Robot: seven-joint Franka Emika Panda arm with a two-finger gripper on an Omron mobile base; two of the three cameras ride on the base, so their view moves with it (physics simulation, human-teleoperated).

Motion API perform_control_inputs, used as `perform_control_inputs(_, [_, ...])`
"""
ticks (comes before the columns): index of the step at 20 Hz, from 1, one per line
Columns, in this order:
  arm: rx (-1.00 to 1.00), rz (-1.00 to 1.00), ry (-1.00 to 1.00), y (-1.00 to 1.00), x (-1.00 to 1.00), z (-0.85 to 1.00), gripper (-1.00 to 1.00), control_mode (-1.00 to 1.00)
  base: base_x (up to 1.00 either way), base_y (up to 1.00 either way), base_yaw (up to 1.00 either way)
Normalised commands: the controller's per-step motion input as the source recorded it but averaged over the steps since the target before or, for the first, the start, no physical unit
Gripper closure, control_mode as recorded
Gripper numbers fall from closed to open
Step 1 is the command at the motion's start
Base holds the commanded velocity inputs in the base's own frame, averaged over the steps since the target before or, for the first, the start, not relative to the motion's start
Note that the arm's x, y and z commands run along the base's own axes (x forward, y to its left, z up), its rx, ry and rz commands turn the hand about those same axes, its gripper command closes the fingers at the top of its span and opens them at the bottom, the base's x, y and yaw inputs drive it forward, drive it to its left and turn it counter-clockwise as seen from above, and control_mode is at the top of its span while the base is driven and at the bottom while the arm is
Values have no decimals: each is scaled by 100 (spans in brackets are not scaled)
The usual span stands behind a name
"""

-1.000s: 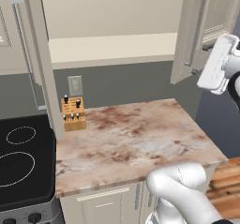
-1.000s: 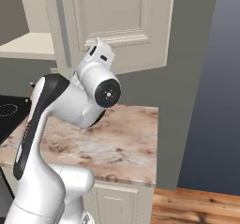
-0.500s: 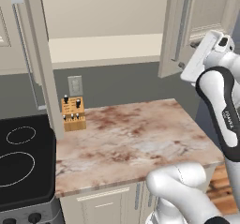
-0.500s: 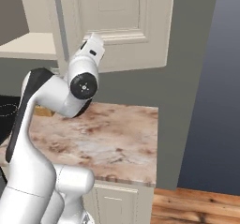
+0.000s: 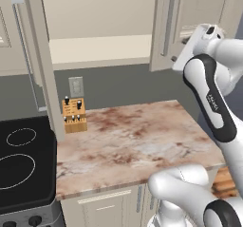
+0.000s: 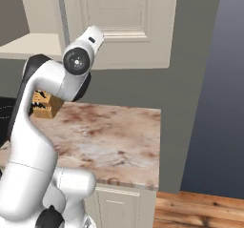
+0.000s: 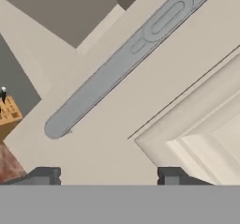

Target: Close all open cabinet doors.

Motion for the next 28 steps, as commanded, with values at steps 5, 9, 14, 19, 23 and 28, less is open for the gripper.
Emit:
perform_control_inputs(5, [0, -1, 13, 0, 50, -7, -100, -100, 0, 0, 0])
perform_control_inputs(9, [0, 0, 12, 0, 57, -12, -100, -100, 0, 0, 0])
perform_control_inputs(14, [0, 0, 9, 0, 53, -18, -100, -100, 0, 0, 0])
perform_control_inputs(19, [0, 0, 3, 0, 22, -16, -100, -100, 0, 0, 0])
perform_control_inputs(23, [-5, 2, -2, 13, -33, -31, -100, -100, 0, 0, 0])
perform_control_inputs(28, [-11, 6, -7, 35, -72, -37, -100, -100, 0, 0, 0])
